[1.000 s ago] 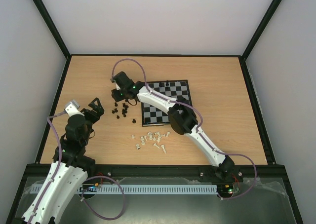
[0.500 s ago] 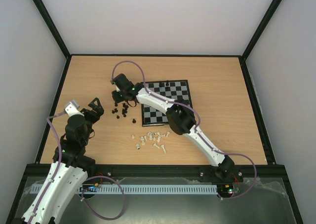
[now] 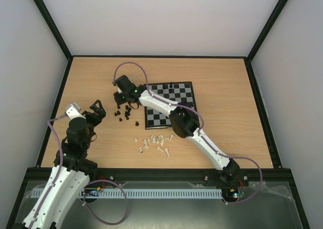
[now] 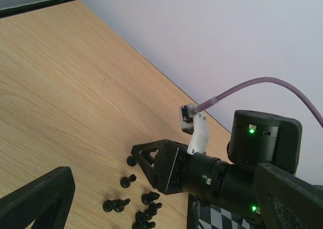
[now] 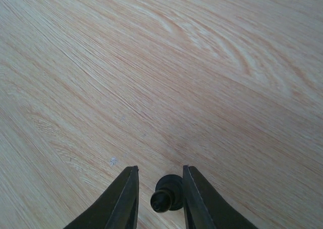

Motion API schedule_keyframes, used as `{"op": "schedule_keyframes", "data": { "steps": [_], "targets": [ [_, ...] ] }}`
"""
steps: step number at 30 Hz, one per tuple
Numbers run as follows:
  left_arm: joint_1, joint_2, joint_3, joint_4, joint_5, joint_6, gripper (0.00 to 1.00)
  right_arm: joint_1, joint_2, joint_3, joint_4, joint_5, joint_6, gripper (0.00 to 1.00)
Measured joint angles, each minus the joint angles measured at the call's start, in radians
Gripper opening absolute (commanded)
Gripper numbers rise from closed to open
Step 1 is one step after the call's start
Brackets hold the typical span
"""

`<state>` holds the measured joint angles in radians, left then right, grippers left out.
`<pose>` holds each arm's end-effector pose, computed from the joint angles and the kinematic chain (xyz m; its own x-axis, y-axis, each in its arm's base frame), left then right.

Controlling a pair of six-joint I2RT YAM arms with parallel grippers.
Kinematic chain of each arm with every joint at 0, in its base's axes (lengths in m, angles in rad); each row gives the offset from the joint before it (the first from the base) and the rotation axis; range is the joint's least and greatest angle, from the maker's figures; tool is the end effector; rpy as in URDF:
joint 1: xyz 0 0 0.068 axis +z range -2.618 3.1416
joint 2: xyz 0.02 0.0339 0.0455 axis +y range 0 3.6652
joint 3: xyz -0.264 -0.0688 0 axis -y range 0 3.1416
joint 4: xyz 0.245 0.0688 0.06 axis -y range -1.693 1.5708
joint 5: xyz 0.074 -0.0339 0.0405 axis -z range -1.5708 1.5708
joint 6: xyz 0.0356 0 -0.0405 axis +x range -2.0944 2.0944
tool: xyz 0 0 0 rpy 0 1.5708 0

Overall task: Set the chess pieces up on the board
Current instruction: Pick up the chess piece at the center of the board.

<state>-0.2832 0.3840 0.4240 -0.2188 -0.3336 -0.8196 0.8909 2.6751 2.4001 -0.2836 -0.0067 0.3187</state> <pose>0.1219 -0.0233 0.2630 -0.0834 -0.6950 -0.7142 -0.1558 0.7170 -0.6795 0.3776 0.4674 0.1654 -0.5612 -0.1958 -0.8042 -0.6374 0.7220 0.2691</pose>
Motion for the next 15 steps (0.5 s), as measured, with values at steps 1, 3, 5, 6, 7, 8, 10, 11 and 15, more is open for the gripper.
{"op": "schedule_keyframes", "data": {
  "steps": [1,3,5,6,7,8,10,11,15],
  "targets": [
    [0.000,0.000,0.000,0.000,0.000,0.000,1.00,0.000,0.002,0.000,0.000,0.000,-0.002,0.24],
    [0.000,0.000,0.000,0.000,0.000,0.000,1.00,0.000,0.008,0.000,0.000,0.000,-0.001,0.22],
    [0.000,-0.002,0.000,-0.001,0.000,0.000,1.00,0.001,0.013,0.000,-0.001,0.001,-0.002,0.20],
    [0.000,-0.003,0.000,-0.001,0.000,0.000,0.99,0.001,0.014,0.000,-0.001,0.001,-0.001,0.19],
    [0.000,-0.004,0.000,-0.001,0.000,0.000,0.99,0.001,0.014,0.000,-0.001,0.002,-0.001,0.17],
    [0.000,-0.005,0.000,-0.001,0.000,0.000,0.99,0.001,0.015,0.000,-0.001,0.003,-0.002,0.17],
    [0.000,-0.005,0.000,-0.001,0.000,0.000,0.99,0.001,0.015,0.000,-0.001,0.004,-0.001,0.15],
    [0.000,-0.005,0.000,-0.002,0.000,0.000,1.00,0.001,0.015,0.000,-0.001,0.005,-0.001,0.15],
    [0.000,-0.002,0.000,-0.001,0.000,0.002,1.00,0.001,0.015,0.000,-0.001,0.008,-0.002,0.13]
  ]
}}
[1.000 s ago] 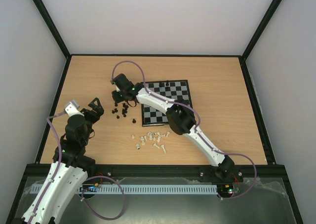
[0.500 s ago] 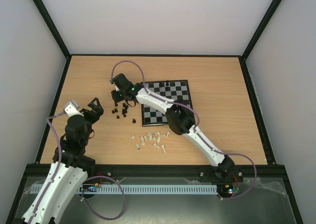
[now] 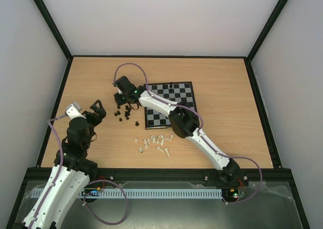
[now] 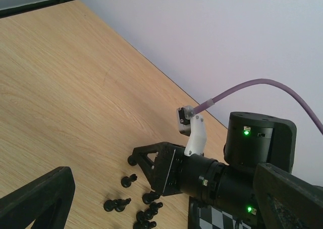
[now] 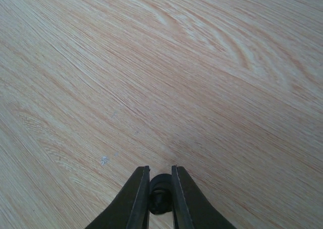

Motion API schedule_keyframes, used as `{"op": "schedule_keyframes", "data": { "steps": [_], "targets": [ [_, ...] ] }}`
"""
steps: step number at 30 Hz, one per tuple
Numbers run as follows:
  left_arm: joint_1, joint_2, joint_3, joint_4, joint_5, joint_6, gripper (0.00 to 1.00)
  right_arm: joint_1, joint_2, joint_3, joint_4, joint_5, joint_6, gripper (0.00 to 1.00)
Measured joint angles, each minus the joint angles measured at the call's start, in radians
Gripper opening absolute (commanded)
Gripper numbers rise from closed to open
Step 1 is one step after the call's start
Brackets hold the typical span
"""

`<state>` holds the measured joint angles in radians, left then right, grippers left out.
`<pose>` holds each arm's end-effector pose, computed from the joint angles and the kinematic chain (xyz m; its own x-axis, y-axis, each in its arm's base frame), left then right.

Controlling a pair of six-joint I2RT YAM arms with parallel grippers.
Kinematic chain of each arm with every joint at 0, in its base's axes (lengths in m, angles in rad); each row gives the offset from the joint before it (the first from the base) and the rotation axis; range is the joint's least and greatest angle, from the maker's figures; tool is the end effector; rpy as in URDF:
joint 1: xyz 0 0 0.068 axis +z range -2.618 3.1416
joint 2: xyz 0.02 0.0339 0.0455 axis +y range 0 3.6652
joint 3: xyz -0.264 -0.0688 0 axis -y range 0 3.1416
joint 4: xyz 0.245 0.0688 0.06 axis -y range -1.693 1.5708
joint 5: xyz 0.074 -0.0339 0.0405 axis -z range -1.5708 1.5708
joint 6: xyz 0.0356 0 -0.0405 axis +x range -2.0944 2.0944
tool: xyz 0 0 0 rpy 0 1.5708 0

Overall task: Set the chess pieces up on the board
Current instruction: Pick up the chess piece at the center of the board, then place the chess piece on the chessboard.

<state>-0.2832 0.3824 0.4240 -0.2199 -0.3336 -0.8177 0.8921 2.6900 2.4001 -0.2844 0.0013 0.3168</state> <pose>0.1216 -0.0233 0.2631 -0.0833 -0.6937 -0.7154 -0.1553 0.7182 -0.6783 0.3776 0.4682 0.1566 -0.5663 -0.2060 -0.7980 -0.6328 0.7291 0.2609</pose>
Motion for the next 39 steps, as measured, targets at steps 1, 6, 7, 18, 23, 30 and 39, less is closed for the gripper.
{"op": "schedule_keyframes", "data": {
  "steps": [1,6,7,18,23,30,39],
  "targets": [
    [0.000,0.004,0.000,0.000,0.001,0.003,0.99,0.000,0.000,0.000,0.000,0.002,-0.002,0.12],
    [0.000,0.099,0.010,0.008,0.021,0.019,0.99,0.000,-0.014,-0.001,-0.014,0.014,-0.011,0.08],
    [0.000,0.121,0.013,0.011,0.027,0.023,1.00,0.000,-0.025,-0.005,-0.022,0.018,-0.015,0.07],
    [0.000,0.330,0.122,0.054,0.071,0.076,1.00,-0.015,-0.525,-0.411,-0.032,0.097,-0.040,0.07],
    [0.000,0.559,0.257,0.095,0.129,0.139,1.00,-0.100,-0.753,-0.616,-0.029,0.141,-0.021,0.07],
    [-0.063,0.797,0.338,0.129,0.179,0.214,0.99,-0.307,-0.813,-0.708,-0.108,0.262,0.019,0.07],
    [-0.105,1.017,0.476,0.153,0.171,0.282,1.00,-0.402,-0.701,-0.698,-0.178,0.310,0.067,0.07]
  ]
}}
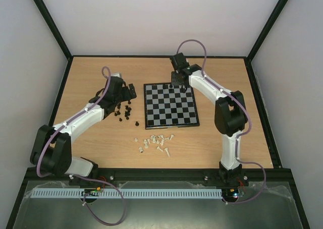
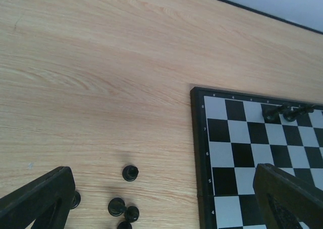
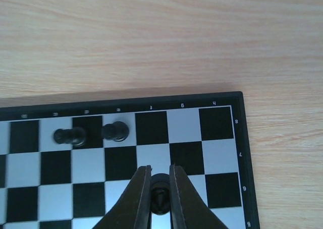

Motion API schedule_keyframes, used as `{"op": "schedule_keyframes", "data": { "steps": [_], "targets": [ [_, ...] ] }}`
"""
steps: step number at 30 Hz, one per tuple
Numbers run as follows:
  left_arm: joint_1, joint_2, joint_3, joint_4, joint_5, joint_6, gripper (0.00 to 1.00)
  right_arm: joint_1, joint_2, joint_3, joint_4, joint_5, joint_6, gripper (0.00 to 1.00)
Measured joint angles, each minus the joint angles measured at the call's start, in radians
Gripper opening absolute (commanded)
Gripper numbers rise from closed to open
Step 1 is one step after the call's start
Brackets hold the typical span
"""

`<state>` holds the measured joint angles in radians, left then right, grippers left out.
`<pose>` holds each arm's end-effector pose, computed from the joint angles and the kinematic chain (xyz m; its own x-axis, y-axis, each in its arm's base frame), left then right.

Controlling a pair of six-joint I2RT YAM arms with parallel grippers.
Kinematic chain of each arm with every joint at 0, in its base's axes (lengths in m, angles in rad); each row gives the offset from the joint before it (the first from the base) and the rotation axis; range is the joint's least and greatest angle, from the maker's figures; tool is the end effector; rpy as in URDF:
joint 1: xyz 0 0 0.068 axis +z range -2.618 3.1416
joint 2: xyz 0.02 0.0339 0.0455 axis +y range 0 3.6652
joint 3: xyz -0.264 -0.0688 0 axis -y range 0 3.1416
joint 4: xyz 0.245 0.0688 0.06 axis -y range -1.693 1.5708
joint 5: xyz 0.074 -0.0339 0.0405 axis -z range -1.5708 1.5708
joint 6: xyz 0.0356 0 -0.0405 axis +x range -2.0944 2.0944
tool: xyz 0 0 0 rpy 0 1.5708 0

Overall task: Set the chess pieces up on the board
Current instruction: Place the chess piece on the chessboard.

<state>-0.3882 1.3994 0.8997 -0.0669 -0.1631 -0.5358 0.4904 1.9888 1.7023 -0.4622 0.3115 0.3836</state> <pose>0.2899 -0.1123 0.2503 -0.5531 -0.3180 -0.7700 -0.0415 0.9336 -0.3558 0.4093 0.2062 0.2697 -0.6505 0.0566 -0.7574 -0.0073 0.9967 0.0807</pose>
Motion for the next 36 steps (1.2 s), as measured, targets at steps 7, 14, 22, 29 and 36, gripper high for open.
{"op": "schedule_keyframes", "data": {
  "steps": [7,14,22,29,36],
  "targets": [
    [-0.005,0.008,0.000,0.001,-0.006,0.013,1.00,-0.026,0.162,0.080,-0.021,-0.011,0.003,0.07],
    [-0.006,-0.032,-0.004,0.002,-0.020,0.013,1.00,-0.034,0.217,0.121,-0.030,-0.033,0.003,0.08],
    [-0.006,-0.041,-0.014,0.002,-0.032,0.013,0.99,-0.043,0.258,0.182,-0.027,-0.049,0.003,0.08],
    [-0.006,-0.041,-0.018,0.002,-0.037,0.013,0.99,-0.052,0.298,0.188,-0.025,-0.062,0.003,0.09],
    [-0.006,-0.041,-0.018,0.002,-0.040,0.013,1.00,-0.056,0.303,0.188,-0.021,-0.073,0.003,0.13]
  ]
}}
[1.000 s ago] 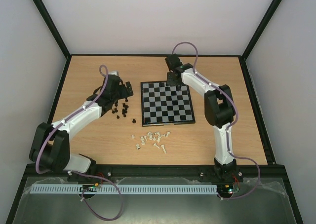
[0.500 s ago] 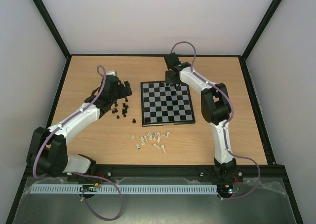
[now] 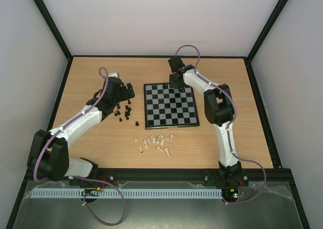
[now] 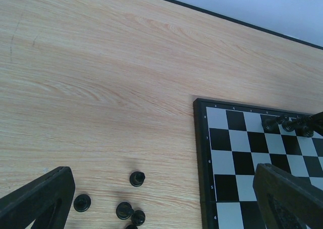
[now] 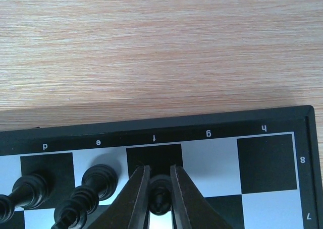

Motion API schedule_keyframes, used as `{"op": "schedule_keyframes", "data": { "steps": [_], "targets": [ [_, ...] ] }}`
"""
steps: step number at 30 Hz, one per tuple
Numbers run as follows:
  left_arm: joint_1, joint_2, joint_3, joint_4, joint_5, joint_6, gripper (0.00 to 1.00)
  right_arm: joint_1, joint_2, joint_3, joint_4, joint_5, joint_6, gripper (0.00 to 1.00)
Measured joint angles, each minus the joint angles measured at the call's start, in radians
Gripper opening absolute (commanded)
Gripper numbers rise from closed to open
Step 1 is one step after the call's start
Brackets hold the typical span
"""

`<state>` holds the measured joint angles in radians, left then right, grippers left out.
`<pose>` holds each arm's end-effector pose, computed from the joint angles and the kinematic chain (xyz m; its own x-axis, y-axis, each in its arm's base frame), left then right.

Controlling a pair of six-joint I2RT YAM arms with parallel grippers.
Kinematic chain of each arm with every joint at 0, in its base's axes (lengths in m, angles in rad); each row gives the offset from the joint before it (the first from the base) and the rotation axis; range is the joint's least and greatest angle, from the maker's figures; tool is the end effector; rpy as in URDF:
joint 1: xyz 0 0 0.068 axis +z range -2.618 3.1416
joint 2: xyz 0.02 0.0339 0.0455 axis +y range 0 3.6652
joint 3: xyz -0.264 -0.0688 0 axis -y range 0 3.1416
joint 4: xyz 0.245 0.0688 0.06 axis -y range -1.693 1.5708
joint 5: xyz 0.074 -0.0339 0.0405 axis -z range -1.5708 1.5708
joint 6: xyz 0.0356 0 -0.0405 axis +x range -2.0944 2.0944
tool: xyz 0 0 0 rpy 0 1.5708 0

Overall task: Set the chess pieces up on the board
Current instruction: Place the chess piece on the chessboard.

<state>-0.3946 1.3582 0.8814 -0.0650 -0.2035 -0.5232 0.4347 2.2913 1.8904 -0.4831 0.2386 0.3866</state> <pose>0.2823 -0.1098 0.2563 -0.5206 -0.3133 -0.7942 -0.0502 0.9399 -0.3378 0.4679 0.2080 0.1875 -0.7526 0.0545 -0.6562 0.0113 0.9975 0.0698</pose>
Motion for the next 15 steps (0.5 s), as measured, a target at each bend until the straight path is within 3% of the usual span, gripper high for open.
{"op": "schedule_keyframes", "data": {
  "steps": [11,15],
  "targets": [
    [-0.011,-0.006,-0.004,-0.002,-0.008,0.000,1.00,-0.001,0.011,0.000,0.010,-0.010,0.003,0.28],
    [-0.031,-0.034,-0.016,-0.015,-0.013,-0.004,0.99,-0.002,0.011,0.000,0.011,-0.010,0.008,0.45]
  ]
}}
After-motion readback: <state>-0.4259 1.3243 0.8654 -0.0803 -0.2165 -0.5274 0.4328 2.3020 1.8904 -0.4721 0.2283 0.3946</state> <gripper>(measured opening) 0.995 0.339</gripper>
